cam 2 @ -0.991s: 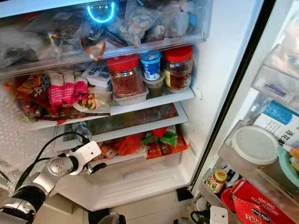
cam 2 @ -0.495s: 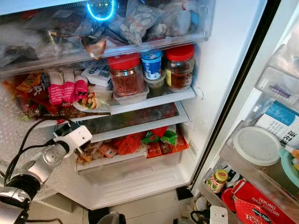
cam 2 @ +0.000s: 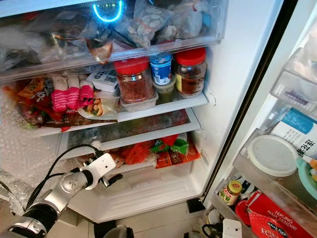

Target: Restocking fridge

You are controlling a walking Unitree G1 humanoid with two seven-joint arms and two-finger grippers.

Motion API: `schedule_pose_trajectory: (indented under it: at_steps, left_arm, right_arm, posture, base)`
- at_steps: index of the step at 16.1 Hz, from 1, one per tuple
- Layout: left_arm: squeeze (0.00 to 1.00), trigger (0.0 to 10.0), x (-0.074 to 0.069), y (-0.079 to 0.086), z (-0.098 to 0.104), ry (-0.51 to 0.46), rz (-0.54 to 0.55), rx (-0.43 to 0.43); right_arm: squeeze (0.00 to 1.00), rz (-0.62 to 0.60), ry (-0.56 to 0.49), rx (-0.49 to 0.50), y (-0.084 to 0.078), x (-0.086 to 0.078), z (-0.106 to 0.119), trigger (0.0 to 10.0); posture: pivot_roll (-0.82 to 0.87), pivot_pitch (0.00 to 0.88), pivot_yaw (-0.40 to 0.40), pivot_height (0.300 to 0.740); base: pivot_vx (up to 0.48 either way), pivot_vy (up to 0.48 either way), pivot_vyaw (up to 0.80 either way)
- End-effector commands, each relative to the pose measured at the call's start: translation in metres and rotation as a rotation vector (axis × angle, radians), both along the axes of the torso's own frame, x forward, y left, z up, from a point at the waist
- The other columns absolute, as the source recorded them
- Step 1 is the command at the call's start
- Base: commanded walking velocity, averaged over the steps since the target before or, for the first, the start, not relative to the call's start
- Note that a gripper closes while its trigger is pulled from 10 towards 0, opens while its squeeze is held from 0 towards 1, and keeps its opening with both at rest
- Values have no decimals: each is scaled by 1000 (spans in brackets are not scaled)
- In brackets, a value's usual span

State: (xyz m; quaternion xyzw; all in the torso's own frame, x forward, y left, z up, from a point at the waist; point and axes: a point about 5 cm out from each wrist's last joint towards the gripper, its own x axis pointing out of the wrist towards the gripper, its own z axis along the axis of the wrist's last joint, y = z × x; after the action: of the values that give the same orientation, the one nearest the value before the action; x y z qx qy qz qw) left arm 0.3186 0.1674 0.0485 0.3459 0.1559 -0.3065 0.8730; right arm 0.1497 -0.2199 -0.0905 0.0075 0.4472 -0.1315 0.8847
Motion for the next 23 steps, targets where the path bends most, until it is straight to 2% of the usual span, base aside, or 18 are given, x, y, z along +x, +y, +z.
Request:
schedule_pose_trajectory:
  at_steps: [1, 3, 7, 8, 9, 10, 11, 12, 14, 15, 16, 17, 18, 20, 21, 23]
  left_arm:
    - [0, 10000, -1, 12, -1, 3, 26, 34]
    - [0, 10000, 7, 22, 7, -59, 79, 88]
    - [0, 10000, 30, 36, 31, -253, 257, 187]
    - [0, 10000, 32, 34, 33, -249, 265, 164]
    - [0, 10000, 33, 29, 33, -224, 257, 103]
    - [0, 10000, 24, 11, 21, -127, 144, 15]
    - [0, 10000, 16, 2, 12, -71, 72, -15]
    - [0, 10000, 6, -3, 0, -15, 71, -95]
    - [0, 10000, 2, -5, -6, 9, 132, -201]
    - [0, 10000, -1, -6, -9, 28, 189, -288]
    - [0, 10000, -2, -6, -10, 32, 200, -303]
    - [0, 10000, -3, -4, -8, 1, 265, -360]
    - [0, 10000, -14, 4, -10, -61, 391, -455]
    - [0, 10000, -25, 11, -15, -81, 439, -471]
    - [0, 10000, -36, 15, -16, -138, 418, -445]
    - [0, 10000, -43, 16, -16, -171, 423, -444]
  right_arm:
    - [0, 17, 70, 24, 8, -17, -8, 10000]
    - [0, 18, 67, 25, 9, -17, -8, 10000]
    - [0, 5, 63, 30, 9, -15, -8, 10000]
    - [0, 6, 65, 30, 9, -15, -8, 10000]
    - [0, 3, 68, 30, 9, -15, -8, 10000]
    - [0, -3, 70, 29, 9, -15, -8, 10000]
    - [0, -5, 70, 28, 8, -15, -8, 10000]
    - [0, -6, 70, 27, 8, -15, -8, 10000]
    - [0, -6, 70, 27, 8, -15, -8, 10000]
    - [0, -5, 70, 28, 8, -16, -8, 10000]
    - [0, -5, 71, 28, 8, -16, -8, 10000]
    - [0, -3, 70, 28, 8, -16, -8, 10000]
    - [0, 5, 71, 29, 8, -16, -8, 10000]
    - [0, 11, 71, 29, 8, -16, -9, 10000]
    - [0, 19, 73, 30, 8, -17, -9, 10000]
    - [0, 26, 76, 30, 8, -17, -9, 10000]
  posture:
    - [-27, 44, 71, 660]
    - [-29, 48, 73, 660]
    - [-35, 58, 72, 660]
    - [-41, 61, 72, 660]
    - [-41, 61, 72, 660]
    - [-41, 66, 74, 660]
    - [-39, 68, 74, 660]
    - [-38, 71, 75, 660]
    - [-35, 69, 78, 660]
    - [-35, 68, 78, 660]
    - [-35, 68, 78, 660]
    - [-33, 63, 83, 660]
    - [-19, 63, 84, 660]
    - [-16, 62, 84, 660]
    - [-8, 53, 81, 660]
    - [-11, 48, 84, 660]
  base:
    - [0, 0, 0]
    - [0, 0, 0]
    - [0, 0, 0]
    - [0, 0, 0]
    - [0, 0, 0]
    - [0, 0, 0]
    - [0, 0, 0]
    - [0, 0, 0]
    - [0, 0, 0]
    - [0, 0, 0]
    - [0, 0, 0]
    - [0, 0, 0]
    - [0, 0, 0]
    - [0, 0, 0]
    - [0, 0, 0]
    - [0, 0, 0]
